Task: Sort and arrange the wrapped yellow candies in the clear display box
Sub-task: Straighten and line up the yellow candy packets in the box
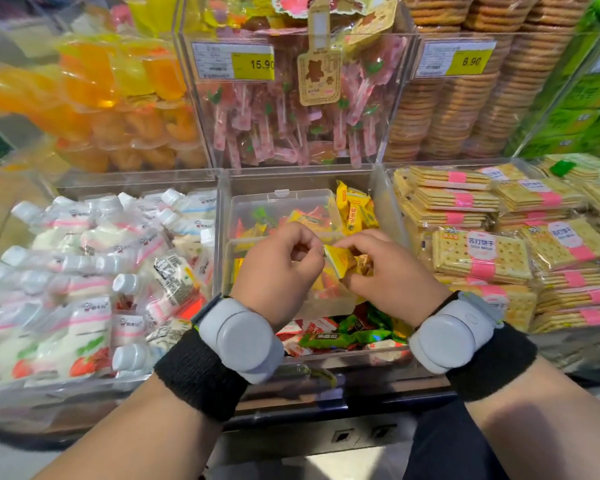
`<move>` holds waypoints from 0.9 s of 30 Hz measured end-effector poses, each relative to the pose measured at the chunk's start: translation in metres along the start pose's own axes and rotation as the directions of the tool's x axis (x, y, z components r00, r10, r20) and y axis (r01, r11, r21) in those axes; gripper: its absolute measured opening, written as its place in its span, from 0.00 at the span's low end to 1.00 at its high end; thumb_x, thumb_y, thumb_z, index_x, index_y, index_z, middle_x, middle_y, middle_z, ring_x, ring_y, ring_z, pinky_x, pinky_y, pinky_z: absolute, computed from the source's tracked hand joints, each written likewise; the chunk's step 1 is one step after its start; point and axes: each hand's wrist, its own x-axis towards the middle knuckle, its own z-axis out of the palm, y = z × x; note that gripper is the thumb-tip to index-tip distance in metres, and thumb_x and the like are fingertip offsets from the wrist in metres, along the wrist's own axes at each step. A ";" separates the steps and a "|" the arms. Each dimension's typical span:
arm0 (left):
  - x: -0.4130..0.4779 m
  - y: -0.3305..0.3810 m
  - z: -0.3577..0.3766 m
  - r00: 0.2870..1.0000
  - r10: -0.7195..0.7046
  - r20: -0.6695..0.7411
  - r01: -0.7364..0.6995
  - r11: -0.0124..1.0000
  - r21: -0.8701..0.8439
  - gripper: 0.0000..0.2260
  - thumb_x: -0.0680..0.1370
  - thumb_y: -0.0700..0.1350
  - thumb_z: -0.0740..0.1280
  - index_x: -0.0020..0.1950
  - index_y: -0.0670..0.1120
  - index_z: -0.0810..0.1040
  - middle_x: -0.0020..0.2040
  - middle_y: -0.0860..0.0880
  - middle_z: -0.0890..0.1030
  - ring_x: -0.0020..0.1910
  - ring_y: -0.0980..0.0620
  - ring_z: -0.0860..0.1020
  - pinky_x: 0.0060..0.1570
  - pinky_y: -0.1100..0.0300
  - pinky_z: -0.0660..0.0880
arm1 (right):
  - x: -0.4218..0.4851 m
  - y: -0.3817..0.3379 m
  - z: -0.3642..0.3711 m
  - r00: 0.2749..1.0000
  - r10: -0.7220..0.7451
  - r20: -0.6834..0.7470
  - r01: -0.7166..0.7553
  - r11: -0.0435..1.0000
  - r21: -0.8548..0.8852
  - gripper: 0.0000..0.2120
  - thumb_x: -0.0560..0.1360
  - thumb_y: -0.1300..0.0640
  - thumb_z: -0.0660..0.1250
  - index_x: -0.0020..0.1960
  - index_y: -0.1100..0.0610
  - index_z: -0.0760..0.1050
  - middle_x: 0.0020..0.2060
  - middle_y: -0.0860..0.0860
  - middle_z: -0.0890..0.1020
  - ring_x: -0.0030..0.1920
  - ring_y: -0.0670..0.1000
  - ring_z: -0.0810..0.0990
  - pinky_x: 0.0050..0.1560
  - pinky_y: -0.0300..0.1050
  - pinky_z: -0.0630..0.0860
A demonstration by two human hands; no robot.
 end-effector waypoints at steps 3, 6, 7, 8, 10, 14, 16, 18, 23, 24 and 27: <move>0.001 -0.005 -0.003 1.000 -0.031 -0.001 0.031 1.000 0.001 0.06 0.74 0.48 0.64 0.37 0.52 0.73 0.34 0.53 0.77 0.33 0.59 0.73 0.35 0.65 0.69 | 0.000 -0.003 0.000 0.999 -0.007 -0.034 0.007 1.000 0.010 0.18 0.68 0.55 0.70 0.57 0.48 0.73 0.49 0.42 0.69 0.48 0.41 0.68 0.42 0.25 0.61; 0.002 -0.009 -0.011 0.997 -0.069 -0.024 0.069 0.998 -0.011 0.06 0.75 0.48 0.63 0.37 0.52 0.73 0.32 0.53 0.76 0.30 0.58 0.71 0.35 0.57 0.70 | 0.002 -0.008 0.005 0.999 -0.030 -0.043 0.031 0.999 0.025 0.16 0.68 0.55 0.71 0.56 0.50 0.74 0.49 0.44 0.70 0.49 0.42 0.69 0.47 0.29 0.61; 0.001 -0.011 -0.014 0.996 -0.078 -0.034 0.077 0.997 -0.005 0.07 0.75 0.48 0.63 0.37 0.52 0.73 0.32 0.53 0.76 0.30 0.58 0.71 0.35 0.56 0.70 | 0.003 -0.011 0.007 0.998 -0.038 -0.043 0.039 0.999 0.026 0.16 0.69 0.55 0.71 0.55 0.50 0.74 0.49 0.44 0.70 0.49 0.42 0.70 0.49 0.30 0.62; 0.001 -0.013 -0.017 0.996 -0.079 -0.046 0.079 0.997 0.008 0.07 0.75 0.47 0.63 0.36 0.52 0.72 0.31 0.53 0.76 0.29 0.60 0.71 0.35 0.57 0.70 | 0.003 -0.014 0.009 0.998 -0.041 -0.042 0.042 0.999 0.022 0.16 0.69 0.55 0.70 0.55 0.50 0.74 0.49 0.44 0.70 0.50 0.43 0.70 0.51 0.31 0.63; 0.000 -0.015 -0.021 0.995 -0.072 -0.064 0.075 0.996 0.041 0.07 0.74 0.47 0.63 0.36 0.52 0.72 0.30 0.54 0.75 0.29 0.60 0.71 0.33 0.59 0.69 | 0.004 -0.017 0.011 0.998 -0.044 -0.039 0.044 0.999 0.003 0.15 0.69 0.55 0.70 0.55 0.50 0.74 0.50 0.44 0.70 0.50 0.44 0.72 0.53 0.35 0.66; 0.000 -0.020 -0.034 0.994 -0.082 -0.077 0.088 0.993 0.073 0.06 0.74 0.47 0.62 0.37 0.52 0.72 0.31 0.55 0.73 0.32 0.58 0.71 0.34 0.59 0.69 | 0.008 -0.024 0.015 0.997 -0.070 -0.044 0.070 0.997 0.012 0.15 0.69 0.58 0.70 0.54 0.50 0.74 0.48 0.41 0.69 0.47 0.45 0.74 0.47 0.21 0.63; -0.001 -0.023 -0.041 0.991 -0.096 -0.096 0.107 0.988 0.114 0.06 0.74 0.47 0.62 0.37 0.53 0.72 0.32 0.55 0.74 0.33 0.57 0.72 0.35 0.58 0.69 | 0.011 -0.028 0.018 0.995 -0.084 -0.048 0.085 0.996 0.019 0.15 0.69 0.59 0.71 0.54 0.51 0.74 0.47 0.41 0.69 0.46 0.44 0.73 0.47 0.19 0.63; -0.001 -0.024 -0.045 0.989 -0.103 -0.107 0.120 0.978 0.168 0.05 0.74 0.47 0.62 0.38 0.53 0.73 0.35 0.55 0.75 0.36 0.54 0.74 0.42 0.55 0.72 | 0.014 -0.030 0.021 0.994 -0.096 -0.053 0.097 0.995 0.021 0.15 0.69 0.59 0.71 0.54 0.50 0.74 0.47 0.40 0.69 0.45 0.40 0.72 0.47 0.20 0.63; -0.002 -0.032 -0.055 0.989 -0.083 -0.118 0.118 0.937 0.328 0.03 0.74 0.44 0.62 0.43 0.50 0.75 0.48 0.51 0.75 0.51 0.48 0.74 0.58 0.47 0.68 | 0.020 -0.036 0.031 0.993 -0.120 -0.022 0.120 0.993 0.018 0.16 0.68 0.59 0.71 0.53 0.47 0.74 0.45 0.39 0.69 0.40 0.39 0.70 0.46 0.27 0.66; -0.002 -0.033 -0.056 0.989 -0.086 -0.122 0.126 0.919 0.374 0.04 0.74 0.45 0.62 0.43 0.49 0.76 0.51 0.51 0.75 0.53 0.47 0.73 0.59 0.49 0.66 | 0.020 -0.036 0.031 0.992 -0.122 -0.017 0.122 0.992 0.012 0.17 0.68 0.59 0.71 0.53 0.47 0.74 0.45 0.40 0.69 0.40 0.38 0.69 0.45 0.26 0.65; -0.002 -0.041 -0.058 0.983 -0.119 -0.139 0.172 0.856 0.487 0.05 0.75 0.47 0.62 0.45 0.49 0.77 0.55 0.51 0.74 0.57 0.48 0.71 0.58 0.52 0.61 | 0.022 -0.039 0.037 0.991 -0.133 0.019 0.133 0.991 0.018 0.16 0.68 0.59 0.71 0.52 0.47 0.74 0.45 0.43 0.71 0.40 0.38 0.70 0.43 0.23 0.64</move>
